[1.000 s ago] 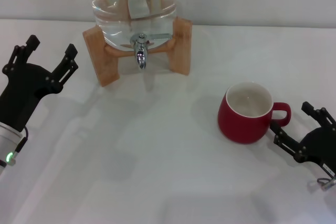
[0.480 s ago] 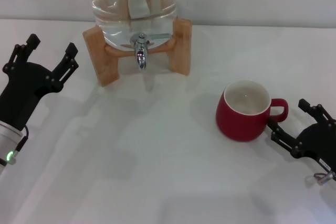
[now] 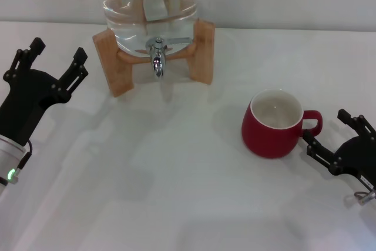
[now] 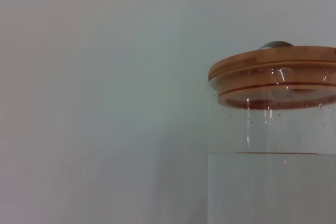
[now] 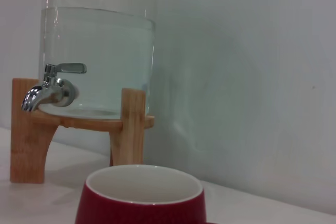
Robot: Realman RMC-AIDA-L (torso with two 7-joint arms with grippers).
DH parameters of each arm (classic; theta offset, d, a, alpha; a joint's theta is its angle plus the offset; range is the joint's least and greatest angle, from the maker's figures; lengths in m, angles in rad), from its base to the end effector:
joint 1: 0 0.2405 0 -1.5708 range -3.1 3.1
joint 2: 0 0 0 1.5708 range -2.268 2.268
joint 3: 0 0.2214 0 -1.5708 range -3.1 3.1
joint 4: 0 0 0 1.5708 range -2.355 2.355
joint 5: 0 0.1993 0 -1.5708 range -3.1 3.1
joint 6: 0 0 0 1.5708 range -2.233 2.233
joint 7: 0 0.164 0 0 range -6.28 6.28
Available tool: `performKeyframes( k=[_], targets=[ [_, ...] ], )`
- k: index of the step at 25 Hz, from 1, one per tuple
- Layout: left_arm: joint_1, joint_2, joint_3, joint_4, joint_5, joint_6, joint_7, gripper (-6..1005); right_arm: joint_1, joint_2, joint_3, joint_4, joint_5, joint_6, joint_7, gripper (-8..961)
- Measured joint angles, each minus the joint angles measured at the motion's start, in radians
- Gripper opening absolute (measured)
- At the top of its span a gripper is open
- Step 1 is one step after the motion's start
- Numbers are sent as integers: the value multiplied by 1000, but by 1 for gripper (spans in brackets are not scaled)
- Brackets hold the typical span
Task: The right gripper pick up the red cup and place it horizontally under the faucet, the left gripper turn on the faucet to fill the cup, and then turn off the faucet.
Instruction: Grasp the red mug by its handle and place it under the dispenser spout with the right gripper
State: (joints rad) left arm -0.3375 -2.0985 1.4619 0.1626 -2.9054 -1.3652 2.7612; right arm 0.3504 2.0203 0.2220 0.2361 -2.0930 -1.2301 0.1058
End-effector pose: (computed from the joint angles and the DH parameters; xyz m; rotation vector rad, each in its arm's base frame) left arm -0.2749 0.3028 0.0118 -1.7287 -0.4510 -0.9030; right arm 0.2845 0.2746 -0.0467 -2.0008 0.4196 0.6499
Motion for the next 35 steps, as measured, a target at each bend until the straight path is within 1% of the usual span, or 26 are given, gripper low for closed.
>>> performKeyframes(
  k=[22,27,35],
  targets=[
    [2,0,0,0,3,2,-2,890,27,2,10,0,2,40,-5,853],
    [1,0,0,0,3,2,-2,890,29,1,33,0,2,52,-7,853],
    [0,0,0,0,3,2,-3,890,41,0,36,-1,2,56,-8,852]
  ],
)
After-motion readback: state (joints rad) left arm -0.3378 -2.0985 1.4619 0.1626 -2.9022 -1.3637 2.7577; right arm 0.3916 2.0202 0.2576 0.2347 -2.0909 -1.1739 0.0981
